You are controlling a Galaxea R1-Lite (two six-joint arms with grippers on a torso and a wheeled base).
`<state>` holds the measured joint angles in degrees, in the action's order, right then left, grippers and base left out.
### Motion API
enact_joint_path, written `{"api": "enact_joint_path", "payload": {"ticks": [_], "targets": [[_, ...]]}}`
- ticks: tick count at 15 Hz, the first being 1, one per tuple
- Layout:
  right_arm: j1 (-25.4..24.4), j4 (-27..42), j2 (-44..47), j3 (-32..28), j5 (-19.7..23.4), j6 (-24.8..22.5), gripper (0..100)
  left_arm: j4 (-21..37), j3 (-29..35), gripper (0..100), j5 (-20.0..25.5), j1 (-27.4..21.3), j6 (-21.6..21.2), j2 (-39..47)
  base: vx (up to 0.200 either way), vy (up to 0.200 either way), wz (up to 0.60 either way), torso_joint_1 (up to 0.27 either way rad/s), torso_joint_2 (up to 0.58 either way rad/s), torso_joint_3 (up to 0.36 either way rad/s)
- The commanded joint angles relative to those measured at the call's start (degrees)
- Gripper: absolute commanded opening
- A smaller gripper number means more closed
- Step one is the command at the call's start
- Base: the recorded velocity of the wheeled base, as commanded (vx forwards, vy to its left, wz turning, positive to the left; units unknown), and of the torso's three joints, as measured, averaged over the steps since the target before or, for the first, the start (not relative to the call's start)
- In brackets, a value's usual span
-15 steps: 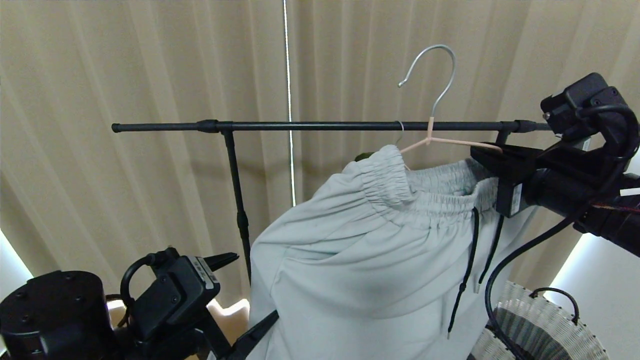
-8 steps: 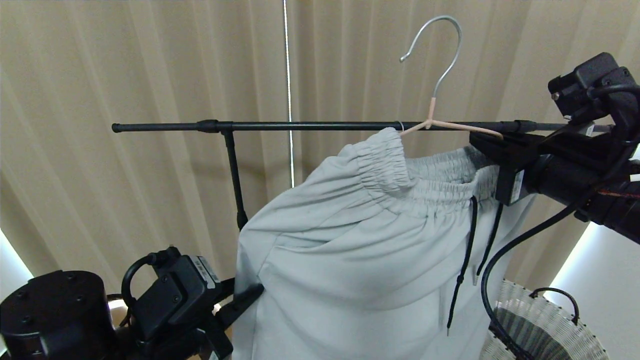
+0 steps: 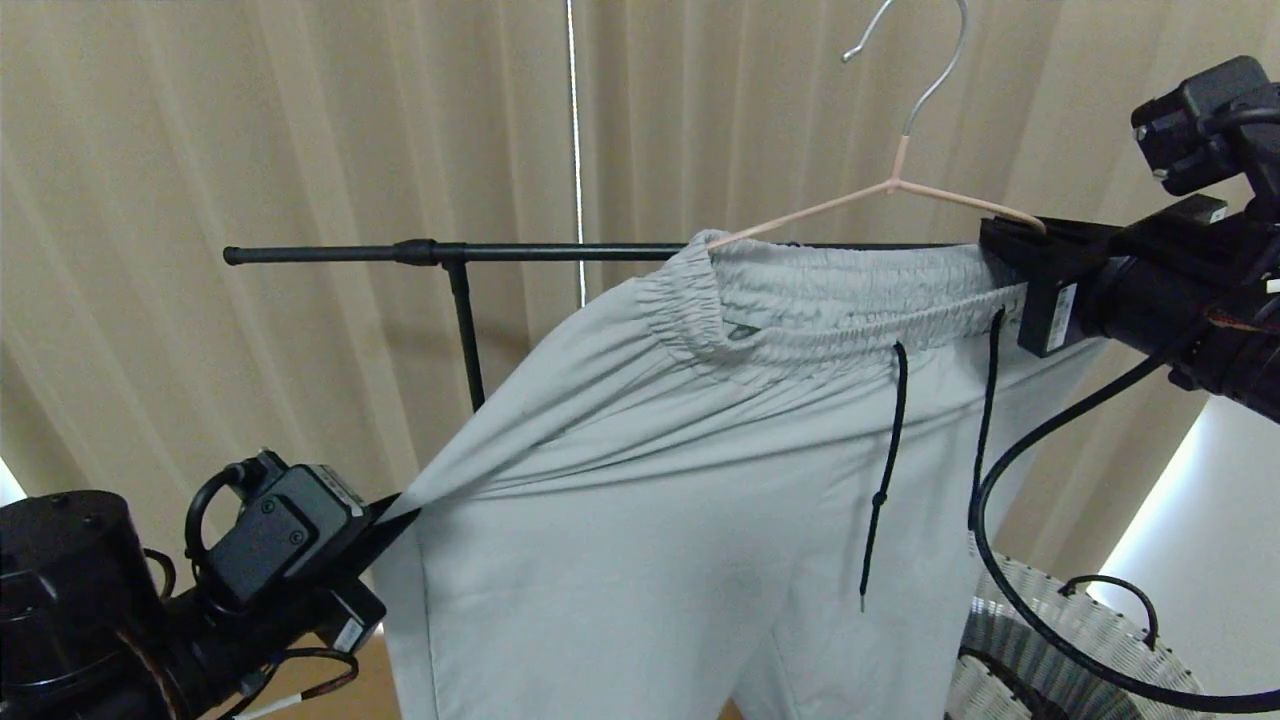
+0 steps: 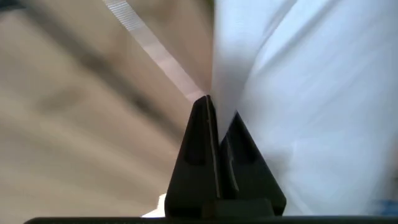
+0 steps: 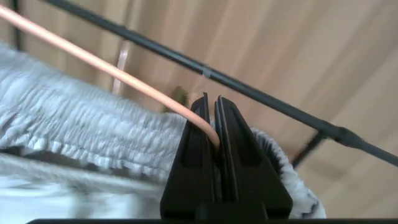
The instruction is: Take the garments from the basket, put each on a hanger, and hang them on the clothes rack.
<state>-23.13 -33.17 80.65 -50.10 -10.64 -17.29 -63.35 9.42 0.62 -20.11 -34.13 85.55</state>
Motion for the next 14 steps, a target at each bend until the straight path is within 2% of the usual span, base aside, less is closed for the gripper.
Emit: {"api": "enact_joint_path", "payload": {"ticks": [1,5,6,12,14], "targets": [[0.71,-0.14,0.29,-0.17,-0.17,0.06,0,0.16,-0.02,0,-0.18,1.83,-0.14,-0.04,0.0,0.0,0.0,0.0,0.0,0.0],[0.71,-0.23,0.29,-0.08,-0.26,0.15,0,0.16,0.16,0,-0.36,1.31,0.56,-0.39,0.0,0.0,0.0,0.0,0.0,0.0],[0.71,-0.14,0.12,-0.08,-0.26,0.15,0,0.16,0.16,100,-0.27,1.31,0.56,-0.65,0.0,0.0,0.0,0.0,0.0,0.0],[0.98,0.48,-1.11,0.88,-0.78,0.15,0,0.16,0.42,100,0.08,0.51,0.91,-3.29,0.0,0.0,0.0,0.0,0.0,0.0],[2.12,1.09,-1.73,2.47,-0.87,0.15,0,0.25,0.51,100,0.08,0.6,4.08,-5.13,0.0,0.0,0.0,0.0,0.0,0.0]]}}
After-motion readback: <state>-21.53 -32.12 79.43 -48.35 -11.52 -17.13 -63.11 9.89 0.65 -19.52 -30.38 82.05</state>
